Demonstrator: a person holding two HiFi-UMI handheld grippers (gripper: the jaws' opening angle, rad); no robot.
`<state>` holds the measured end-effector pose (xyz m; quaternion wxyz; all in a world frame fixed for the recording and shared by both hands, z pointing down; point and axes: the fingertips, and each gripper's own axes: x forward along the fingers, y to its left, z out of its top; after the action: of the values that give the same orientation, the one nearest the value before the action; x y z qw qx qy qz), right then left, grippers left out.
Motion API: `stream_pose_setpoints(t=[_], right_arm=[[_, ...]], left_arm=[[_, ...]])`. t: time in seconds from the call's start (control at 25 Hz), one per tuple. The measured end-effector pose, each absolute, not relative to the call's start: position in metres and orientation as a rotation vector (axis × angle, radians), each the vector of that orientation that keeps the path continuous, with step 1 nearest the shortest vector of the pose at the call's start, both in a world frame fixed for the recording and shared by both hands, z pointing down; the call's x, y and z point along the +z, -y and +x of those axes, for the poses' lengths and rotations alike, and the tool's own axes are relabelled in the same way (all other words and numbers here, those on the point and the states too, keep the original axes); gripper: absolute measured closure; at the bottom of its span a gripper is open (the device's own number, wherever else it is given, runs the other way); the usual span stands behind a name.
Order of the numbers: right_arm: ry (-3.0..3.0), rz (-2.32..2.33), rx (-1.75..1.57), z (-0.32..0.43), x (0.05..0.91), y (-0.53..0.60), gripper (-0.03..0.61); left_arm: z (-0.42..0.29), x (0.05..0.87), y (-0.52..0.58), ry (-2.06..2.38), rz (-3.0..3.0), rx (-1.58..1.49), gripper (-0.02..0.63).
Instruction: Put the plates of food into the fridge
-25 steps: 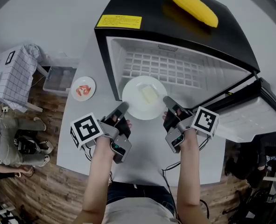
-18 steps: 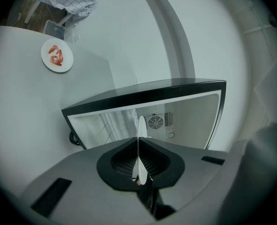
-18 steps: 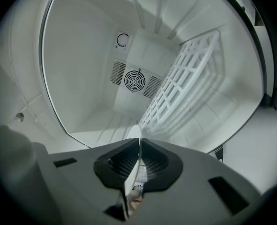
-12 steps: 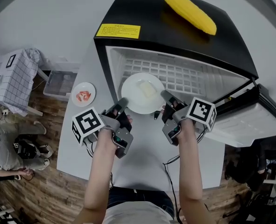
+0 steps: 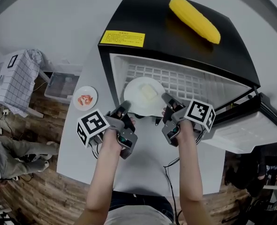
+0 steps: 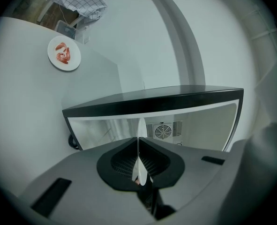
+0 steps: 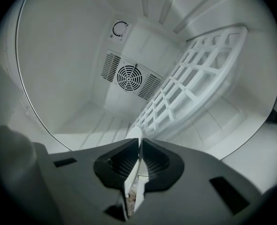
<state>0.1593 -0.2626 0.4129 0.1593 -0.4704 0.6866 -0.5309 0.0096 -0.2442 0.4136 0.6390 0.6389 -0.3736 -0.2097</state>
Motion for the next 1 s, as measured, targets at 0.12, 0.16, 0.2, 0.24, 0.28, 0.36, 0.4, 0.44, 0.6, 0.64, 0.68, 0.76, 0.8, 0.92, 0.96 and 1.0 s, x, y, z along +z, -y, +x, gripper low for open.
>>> stream_pose_setpoints(t=[0.12, 0.16, 0.2, 0.24, 0.28, 0.36, 0.4, 0.44, 0.6, 0.64, 0.68, 0.76, 0.8, 0.92, 0.96, 1.0], right_arm=[[-2.001, -1.415, -1.465, 0.16, 0.411, 0.267, 0.551], [-2.023, -1.458, -1.437, 0.162, 0.41, 0.268, 0.55], [-2.048, -1.507, -1.403, 0.164, 0.409, 0.268, 0.549], [-2.071, -1.557, -1.363, 0.167, 0.408, 0.267, 0.546], [-2.091, -1.604, -1.32, 0.17, 0.406, 0.266, 0.543], [-2.121, -1.678, -1.237, 0.175, 0.401, 0.261, 0.54], [-2.135, -1.703, -1.193, 0.176, 0.397, 0.258, 0.54], [-2.155, -1.72, -1.142, 0.177, 0.392, 0.253, 0.54], [-2.347, -1.72, -0.913, 0.156, 0.374, 0.234, 0.541], [-2.417, -1.707, -0.885, 0.147, 0.374, 0.229, 0.543], [-2.488, -1.683, -0.875, 0.136, 0.375, 0.224, 0.548], [-2.606, -1.601, -0.909, 0.114, 0.383, 0.213, 0.553], [-2.648, -1.555, -0.949, 0.104, 0.389, 0.209, 0.554], [-2.71, -1.497, -1.068, 0.085, 0.41, 0.205, 0.56], [-2.721, -1.505, -1.086, 0.082, 0.415, 0.205, 0.56], [-2.729, -1.516, -1.094, 0.081, 0.419, 0.207, 0.561]], left_arm=[[0.011, 0.413, 0.247, 0.856, 1.451, -0.489, 0.597], [0.012, 0.413, 0.248, 0.859, 1.453, -0.488, 0.597], [0.013, 0.413, 0.248, 0.859, 1.452, -0.489, 0.597], [0.013, 0.413, 0.249, 0.858, 1.448, -0.493, 0.597], [0.013, 0.414, 0.25, 0.859, 1.443, -0.498, 0.597], [0.012, 0.413, 0.252, 0.863, 1.435, -0.509, 0.597], [0.011, 0.413, 0.253, 0.866, 1.429, -0.515, 0.597], [0.01, 0.412, 0.254, 0.868, 1.423, -0.523, 0.597], [0.009, 0.41, 0.259, 0.868, 1.403, -0.55, 0.597], [0.009, 0.409, 0.26, 0.868, 1.4, -0.553, 0.597], [0.009, 0.409, 0.261, 0.869, 1.398, -0.555, 0.596], [0.009, 0.408, 0.263, 0.869, 1.393, -0.558, 0.595], [0.01, 0.409, 0.264, 0.866, 1.39, -0.559, 0.595], [0.01, 0.41, 0.265, 0.855, 1.38, -0.56, 0.595], [0.011, 0.411, 0.265, 0.851, 1.377, -0.559, 0.595], [0.011, 0.411, 0.265, 0.848, 1.375, -0.559, 0.595]])
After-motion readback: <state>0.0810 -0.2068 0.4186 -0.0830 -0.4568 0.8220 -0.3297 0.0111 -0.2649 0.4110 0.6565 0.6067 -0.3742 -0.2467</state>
